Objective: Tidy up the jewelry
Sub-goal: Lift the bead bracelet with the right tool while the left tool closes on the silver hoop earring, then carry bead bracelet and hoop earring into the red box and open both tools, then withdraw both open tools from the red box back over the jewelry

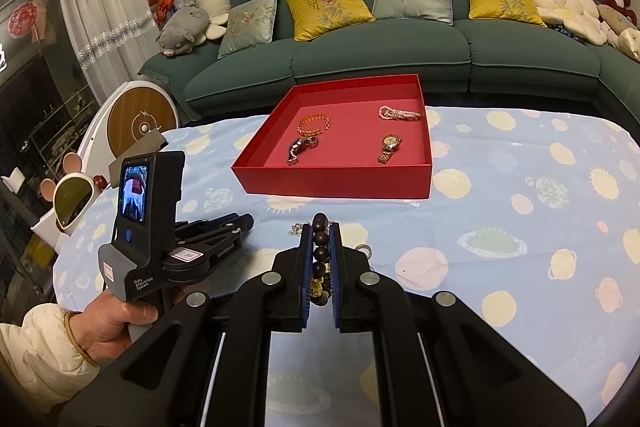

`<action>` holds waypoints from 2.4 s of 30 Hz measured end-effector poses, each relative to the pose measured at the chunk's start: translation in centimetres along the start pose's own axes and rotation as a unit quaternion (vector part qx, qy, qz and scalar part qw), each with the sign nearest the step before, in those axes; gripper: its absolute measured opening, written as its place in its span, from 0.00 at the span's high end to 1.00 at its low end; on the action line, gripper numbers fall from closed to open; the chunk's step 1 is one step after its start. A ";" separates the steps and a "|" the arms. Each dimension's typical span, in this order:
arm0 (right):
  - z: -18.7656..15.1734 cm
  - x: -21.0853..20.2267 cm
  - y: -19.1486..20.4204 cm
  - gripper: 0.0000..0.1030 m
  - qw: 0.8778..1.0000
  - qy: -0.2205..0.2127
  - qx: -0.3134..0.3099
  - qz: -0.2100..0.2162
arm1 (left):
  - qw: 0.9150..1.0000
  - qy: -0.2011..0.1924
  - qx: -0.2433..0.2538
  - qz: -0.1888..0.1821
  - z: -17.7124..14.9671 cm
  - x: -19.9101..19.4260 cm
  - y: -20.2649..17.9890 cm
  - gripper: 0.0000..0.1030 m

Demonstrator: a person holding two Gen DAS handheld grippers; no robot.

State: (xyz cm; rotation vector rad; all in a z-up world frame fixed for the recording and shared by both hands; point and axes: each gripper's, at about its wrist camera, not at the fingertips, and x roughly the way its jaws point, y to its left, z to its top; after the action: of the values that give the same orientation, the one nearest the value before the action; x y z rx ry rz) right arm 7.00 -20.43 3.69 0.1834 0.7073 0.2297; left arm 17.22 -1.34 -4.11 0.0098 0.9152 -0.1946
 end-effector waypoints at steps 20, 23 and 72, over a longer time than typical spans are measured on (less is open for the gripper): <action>10.8 1.1 -0.3 0.93 0.997 -0.071 0.012 0.007 | 0.995 -0.068 0.012 -0.076 8.8 -8.0 -1.8 0.86; 12.9 4.5 -1.2 0.93 0.998 -0.052 0.026 0.009 | 0.995 -0.070 0.018 -0.069 11.1 -6.6 -2.5 0.86; 0.2 0.3 -1.8 0.73 0.997 0.021 0.007 -0.072 | 0.998 -0.033 -0.029 -0.040 -0.8 -9.7 1.6 0.39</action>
State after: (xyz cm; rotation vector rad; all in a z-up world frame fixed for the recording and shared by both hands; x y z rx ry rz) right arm 7.60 -22.09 3.21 0.1406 0.7604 0.0915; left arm 11.10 1.85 2.93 -0.0872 0.8554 -0.2406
